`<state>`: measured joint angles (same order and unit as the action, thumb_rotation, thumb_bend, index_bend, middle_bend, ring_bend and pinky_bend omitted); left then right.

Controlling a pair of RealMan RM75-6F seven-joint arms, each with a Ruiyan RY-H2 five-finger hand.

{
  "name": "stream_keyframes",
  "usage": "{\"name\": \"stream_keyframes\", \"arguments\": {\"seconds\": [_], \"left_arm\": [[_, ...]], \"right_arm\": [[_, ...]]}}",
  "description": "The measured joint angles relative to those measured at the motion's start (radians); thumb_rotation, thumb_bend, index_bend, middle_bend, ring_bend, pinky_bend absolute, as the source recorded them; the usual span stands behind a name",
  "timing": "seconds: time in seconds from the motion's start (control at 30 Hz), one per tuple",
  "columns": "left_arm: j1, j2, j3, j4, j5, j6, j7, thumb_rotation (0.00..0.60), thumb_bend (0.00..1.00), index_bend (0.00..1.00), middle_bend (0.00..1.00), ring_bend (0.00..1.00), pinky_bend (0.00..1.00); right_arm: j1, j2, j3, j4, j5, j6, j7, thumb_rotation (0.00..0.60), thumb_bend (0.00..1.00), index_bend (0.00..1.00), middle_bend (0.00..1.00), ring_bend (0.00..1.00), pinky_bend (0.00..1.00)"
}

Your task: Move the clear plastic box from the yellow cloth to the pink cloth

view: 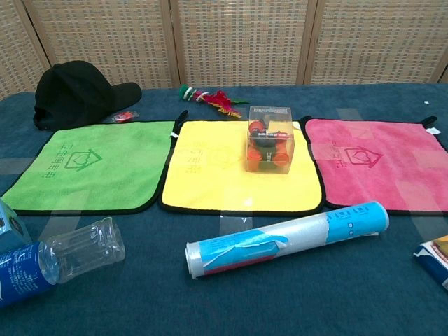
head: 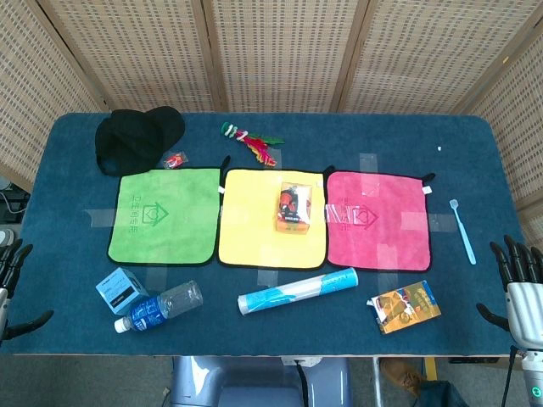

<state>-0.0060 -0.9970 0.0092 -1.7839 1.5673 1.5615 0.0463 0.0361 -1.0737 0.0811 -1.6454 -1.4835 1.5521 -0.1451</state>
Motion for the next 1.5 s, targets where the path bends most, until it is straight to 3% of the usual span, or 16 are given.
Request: {"name": "stream_keyframes", "arguments": {"seconds": [0.27, 0.33, 0.37, 0.5, 0.63, 0.7, 0.8, 0.9, 1.13, 1.5], "left_arm": [[-0.002, -0.001, -0.011, 0.001, -0.005, 0.006, -0.009, 0.600, 0.00, 0.00, 0.00, 0.00, 0.00], [-0.003, -0.003, -0.014, 0.002, -0.006, 0.006, -0.007, 0.600, 0.00, 0.00, 0.00, 0.00, 0.00], [-0.005, -0.005, -0.015, 0.002, -0.008, 0.004, -0.005, 0.600, 0.00, 0.00, 0.00, 0.00, 0.00], [-0.013, -0.010, -0.019, 0.002, -0.020, -0.014, 0.006, 0.600, 0.00, 0.00, 0.00, 0.00, 0.00], [-0.022, -0.017, -0.038, 0.000, -0.072, -0.030, 0.019, 0.600, 0.00, 0.00, 0.00, 0.00, 0.00], [-0.030, -0.021, -0.051, -0.001, -0.104, -0.045, 0.029, 0.600, 0.00, 0.00, 0.00, 0.00, 0.00], [-0.043, -0.027, -0.065, -0.001, -0.138, -0.070, 0.045, 0.600, 0.00, 0.00, 0.00, 0.00, 0.00], [-0.055, -0.032, -0.077, 0.001, -0.171, -0.092, 0.053, 0.600, 0.00, 0.00, 0.00, 0.00, 0.00], [-0.085, -0.045, -0.102, 0.007, -0.243, -0.140, 0.087, 0.600, 0.00, 0.00, 0.00, 0.00, 0.00], [-0.114, -0.060, -0.121, 0.020, -0.320, -0.192, 0.117, 0.600, 0.00, 0.00, 0.00, 0.00, 0.00]], "right_arm": [[0.015, 0.005, 0.004, 0.001, 0.018, -0.041, 0.015, 0.600, 0.00, 0.00, 0.00, 0.00, 0.00], [0.031, 0.009, 0.008, 0.000, 0.019, -0.065, 0.019, 0.600, 0.05, 0.00, 0.00, 0.00, 0.00], [0.040, 0.013, 0.012, -0.002, 0.019, -0.077, 0.019, 0.600, 0.10, 0.01, 0.00, 0.00, 0.00], [0.096, 0.040, 0.035, -0.036, 0.021, -0.142, 0.007, 0.600, 0.54, 0.19, 0.10, 0.01, 0.00], [0.216, 0.073, 0.090, -0.088, 0.033, -0.271, -0.065, 0.600, 0.91, 0.24, 0.18, 0.09, 0.07], [0.278, 0.084, 0.117, -0.110, 0.058, -0.349, -0.097, 0.600, 0.99, 0.27, 0.21, 0.13, 0.16], [0.390, 0.093, 0.162, -0.135, 0.117, -0.487, -0.133, 0.600, 1.00, 0.31, 0.25, 0.20, 0.23], [0.516, 0.076, 0.198, -0.124, 0.170, -0.625, -0.162, 0.600, 1.00, 0.33, 0.26, 0.21, 0.23], [0.829, -0.087, 0.232, 0.056, 0.322, -0.912, -0.253, 0.600, 1.00, 0.33, 0.25, 0.21, 0.23], [1.056, -0.284, 0.216, 0.265, 0.541, -1.015, -0.352, 0.600, 1.00, 0.34, 0.28, 0.21, 0.24]]}}
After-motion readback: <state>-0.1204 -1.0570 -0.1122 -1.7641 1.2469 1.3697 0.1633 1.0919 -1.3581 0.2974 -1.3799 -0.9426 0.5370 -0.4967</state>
